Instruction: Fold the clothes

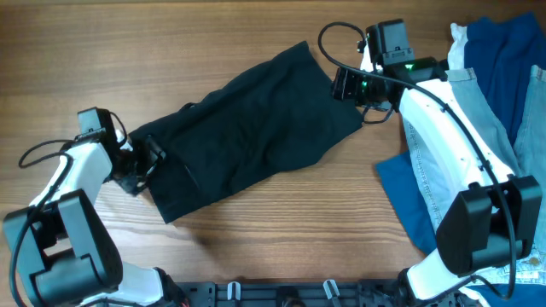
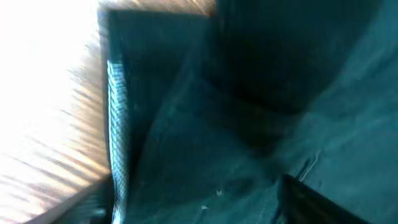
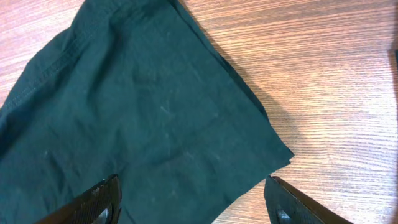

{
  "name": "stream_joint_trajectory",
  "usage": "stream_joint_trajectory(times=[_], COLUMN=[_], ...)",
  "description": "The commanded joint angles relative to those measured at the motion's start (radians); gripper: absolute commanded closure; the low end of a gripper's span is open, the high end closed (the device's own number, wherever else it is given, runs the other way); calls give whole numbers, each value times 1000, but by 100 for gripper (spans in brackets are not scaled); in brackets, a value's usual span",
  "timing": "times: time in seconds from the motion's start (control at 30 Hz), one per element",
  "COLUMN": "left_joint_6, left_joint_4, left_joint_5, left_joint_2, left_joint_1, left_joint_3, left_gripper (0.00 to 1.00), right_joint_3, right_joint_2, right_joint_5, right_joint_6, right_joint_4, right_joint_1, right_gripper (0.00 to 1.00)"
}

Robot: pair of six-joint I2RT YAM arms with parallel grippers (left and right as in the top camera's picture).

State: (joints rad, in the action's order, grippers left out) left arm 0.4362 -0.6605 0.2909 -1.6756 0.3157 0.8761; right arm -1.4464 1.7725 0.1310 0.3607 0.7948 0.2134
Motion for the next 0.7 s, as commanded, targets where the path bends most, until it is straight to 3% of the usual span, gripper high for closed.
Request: stream_joint_trajectory(times=[0.0,0.03,0.13,0.17,0.2,0.27,0.33,0.4,0.67], left_joint_6=[-14,-14,-52,-67,-72,-93,-93,-97,-138], left_joint_4=[-9,-17,-109,-160,-240,-350,-440,-523,-634], left_joint_5=[138,138,122,108,74,65,66,69,85], left_joint_2=[-49,-45,-26,-19,-8,7,14,18,29], left_joint_1=[-3,-3,-3,-3,-3,-3,-4,-4,-5], left_joint_3=[-38,-31,47,92,164,274,373,478,663], left_gripper=[90,96,96,96,96,96,96,96,96], right_joint_3=[-2,-2,-2,-2,-1,0,1,2,2], right_joint_2=[4,4,4,4,4,4,6,18,256], right_joint_5=[22,36,88,100,100,108,111,116,344], right_joint_6=[-29,-53,-140,-175,-178,-178,-177,-175,-174], right_joint_4=[7,8,10,9,1,-26,-59,-99,-323], right_joint_1=[6,6,16,23,32,51,77,120,362], right_gripper=[26,26,32,39,53,57,82,94,96])
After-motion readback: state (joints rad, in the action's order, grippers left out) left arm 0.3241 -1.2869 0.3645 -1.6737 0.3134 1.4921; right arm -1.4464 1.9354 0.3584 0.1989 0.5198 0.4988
